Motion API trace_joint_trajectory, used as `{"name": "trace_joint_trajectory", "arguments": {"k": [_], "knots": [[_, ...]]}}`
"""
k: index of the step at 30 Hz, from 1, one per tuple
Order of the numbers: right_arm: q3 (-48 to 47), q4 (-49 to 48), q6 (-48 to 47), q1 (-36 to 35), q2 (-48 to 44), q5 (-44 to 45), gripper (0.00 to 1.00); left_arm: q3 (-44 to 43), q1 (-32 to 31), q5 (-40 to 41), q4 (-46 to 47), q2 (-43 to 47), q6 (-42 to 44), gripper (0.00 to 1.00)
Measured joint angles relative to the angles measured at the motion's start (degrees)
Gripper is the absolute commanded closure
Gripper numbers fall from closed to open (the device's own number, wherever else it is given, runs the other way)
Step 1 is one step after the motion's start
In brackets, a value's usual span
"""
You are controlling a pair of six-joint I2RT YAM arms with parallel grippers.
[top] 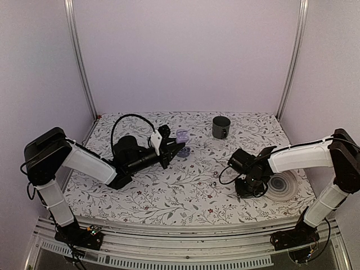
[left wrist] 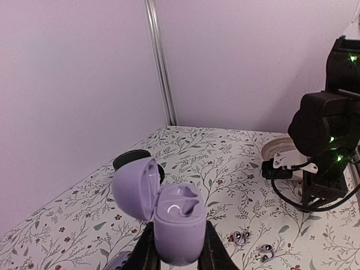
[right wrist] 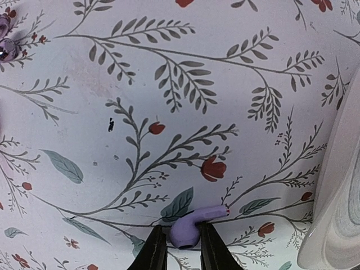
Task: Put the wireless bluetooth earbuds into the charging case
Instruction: Pick up the left earbud from the center of the board, then insert the left earbud into the left side groove of the charging case.
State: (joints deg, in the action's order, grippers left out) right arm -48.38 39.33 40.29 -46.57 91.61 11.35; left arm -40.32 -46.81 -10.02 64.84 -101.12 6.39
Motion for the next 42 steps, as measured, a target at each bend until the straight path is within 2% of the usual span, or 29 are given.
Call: {"name": "trace_joint_trajectory", "arguments": {"k": [8,10,12,16,28,37,42], "knots": [[-0.48,0.04,0.48,0.0,0.5,0.13,0.77,0.0,0.0,0.0,0.0,0.0,0.0,1.0],[-0.74,0.02,0.57,0.0,0.76,0.13,0.8,0.0,0.0,0.0,0.0,0.0,0.0,1.0],[-0.87,-0.11,0.7,0.0,0.94,0.11,0.87,0.0,0.0,0.0,0.0,0.0,0.0,1.0],[-1.11,-0.37,0.94,-0.04,1.09,0.2,0.92,0.0,-0.02,0.0,0.0,0.0,0.0,1.0],[-1.95,0.48,1.73,0.15,0.09,-0.22,0.93,0.0,-0.26,0.02,0.02,-0.02,-0.22,1.0],[-4.17,-4.92,1.75,4.76,-13.38,-9.9,0.92,-1.44,-0.98,0.07,3.04,-2.97,-1.55,1.0],[-6.62,-11.28,2.45,6.58,-16.52,-17.75,0.92,-4.83,-2.25,0.46,4.33,-7.1,-2.01,1.0]]}}
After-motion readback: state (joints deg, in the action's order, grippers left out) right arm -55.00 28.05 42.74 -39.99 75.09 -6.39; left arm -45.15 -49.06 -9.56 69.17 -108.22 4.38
